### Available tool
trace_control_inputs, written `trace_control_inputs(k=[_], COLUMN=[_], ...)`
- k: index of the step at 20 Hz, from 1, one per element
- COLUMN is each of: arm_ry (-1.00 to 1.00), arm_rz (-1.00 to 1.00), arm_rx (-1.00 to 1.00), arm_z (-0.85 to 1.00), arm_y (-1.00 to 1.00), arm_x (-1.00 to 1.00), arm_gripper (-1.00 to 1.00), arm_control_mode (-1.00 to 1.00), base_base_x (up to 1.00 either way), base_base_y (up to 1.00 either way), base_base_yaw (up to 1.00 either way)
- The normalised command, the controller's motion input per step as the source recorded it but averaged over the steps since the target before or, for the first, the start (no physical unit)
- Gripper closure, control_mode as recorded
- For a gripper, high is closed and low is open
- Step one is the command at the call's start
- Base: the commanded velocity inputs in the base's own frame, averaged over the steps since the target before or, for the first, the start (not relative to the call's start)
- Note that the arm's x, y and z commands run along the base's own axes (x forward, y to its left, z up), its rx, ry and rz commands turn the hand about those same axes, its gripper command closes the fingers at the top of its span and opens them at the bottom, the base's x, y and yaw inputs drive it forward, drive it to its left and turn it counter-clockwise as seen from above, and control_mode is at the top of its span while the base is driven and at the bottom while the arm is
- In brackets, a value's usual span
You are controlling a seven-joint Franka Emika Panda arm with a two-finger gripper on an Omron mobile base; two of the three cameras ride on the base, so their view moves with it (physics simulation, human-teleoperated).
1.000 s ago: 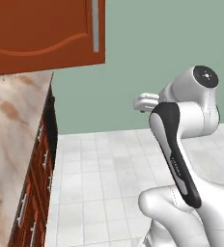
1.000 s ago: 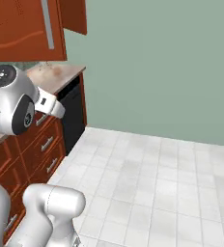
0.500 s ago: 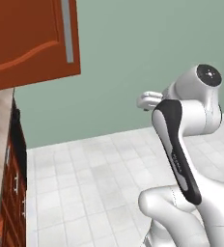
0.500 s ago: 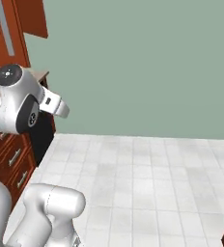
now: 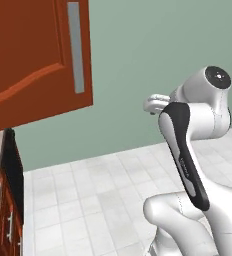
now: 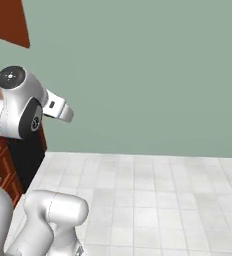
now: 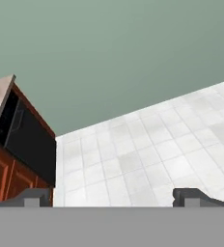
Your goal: Close all open cabinet doors.
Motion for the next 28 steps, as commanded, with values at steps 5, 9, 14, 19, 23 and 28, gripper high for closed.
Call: trace_control_inputs(k=[5,9,14,19,23,28], arm_ry=[0.0,0.0,0.0,0.0,0.0,0.0], arm_rz=[0.0,0.0,0.0,0.0,0.0,0.0], arm_rx=[0.0,0.0,0.0,0.0,0.0,0.0], arm_z=[0.0,0.0,0.0,0.0,0.0,0.0], arm_y=[0.0,0.0,0.0,0.0,0.0,0.0], arm_x=[0.0,0.0,0.0,0.0,0.0,0.0], arm_gripper=[-1.0,-1.0,-1.0,-1.0,-1.0,-1.0], arm_control_mode=[1.0,1.0,1.0,1.0,1.0,1.0], base_base_x=[0.89,0.72,0.69,0.68,0.66,0.52], base_base_y=[-0.24,-0.23,-0.2,-0.24,-0.33,-0.37], base_base_yaw=[0.16,0.4,0.46,0.43,0.35,0.41])
